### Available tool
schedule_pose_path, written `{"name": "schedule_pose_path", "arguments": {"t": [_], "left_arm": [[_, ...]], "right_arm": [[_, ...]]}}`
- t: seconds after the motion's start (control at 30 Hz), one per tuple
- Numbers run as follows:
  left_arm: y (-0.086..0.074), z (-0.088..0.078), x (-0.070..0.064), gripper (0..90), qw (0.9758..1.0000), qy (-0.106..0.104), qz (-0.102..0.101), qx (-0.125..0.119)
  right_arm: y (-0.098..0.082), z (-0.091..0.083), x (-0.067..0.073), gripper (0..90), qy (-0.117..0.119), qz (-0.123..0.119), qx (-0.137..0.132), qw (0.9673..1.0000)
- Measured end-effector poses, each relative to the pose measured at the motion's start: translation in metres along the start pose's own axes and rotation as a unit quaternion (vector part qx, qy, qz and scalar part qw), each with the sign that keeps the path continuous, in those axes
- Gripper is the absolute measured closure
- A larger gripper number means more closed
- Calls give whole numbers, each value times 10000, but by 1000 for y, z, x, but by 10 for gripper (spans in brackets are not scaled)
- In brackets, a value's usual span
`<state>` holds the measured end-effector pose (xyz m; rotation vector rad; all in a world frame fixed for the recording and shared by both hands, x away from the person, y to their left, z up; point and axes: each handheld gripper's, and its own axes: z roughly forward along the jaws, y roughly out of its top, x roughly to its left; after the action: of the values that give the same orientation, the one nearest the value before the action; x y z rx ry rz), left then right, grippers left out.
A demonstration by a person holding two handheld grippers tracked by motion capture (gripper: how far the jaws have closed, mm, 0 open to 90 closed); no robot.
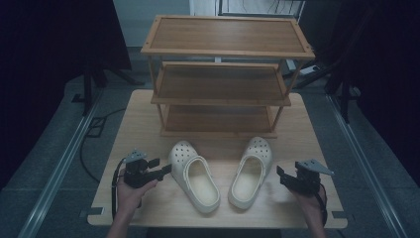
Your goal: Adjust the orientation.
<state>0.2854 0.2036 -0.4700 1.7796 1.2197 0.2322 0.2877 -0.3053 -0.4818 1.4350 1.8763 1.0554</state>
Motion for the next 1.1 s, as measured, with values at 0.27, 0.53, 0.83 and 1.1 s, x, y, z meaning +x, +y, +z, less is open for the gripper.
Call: {"name": "schedule_pose_path", "arguments": {"t": [0.27,0.53,0.83,1.1], "left_arm": [[0,0,2,376,10000,-17,-9,-1],[1,-2,-2,375,10000,-30,60,-29],[1,0,-2,375,10000,-16,73,19],[1,1,-4,375,9999,-31,92,41]], "right_arm": [[2,-2,1,334,209,33,-1,9998],[11,-8,10,430,356,-124,-50,9993],[19,-16,16,451,595,-159,-200,9979],[29,-20,27,455,670,-246,-281,9971]]}}
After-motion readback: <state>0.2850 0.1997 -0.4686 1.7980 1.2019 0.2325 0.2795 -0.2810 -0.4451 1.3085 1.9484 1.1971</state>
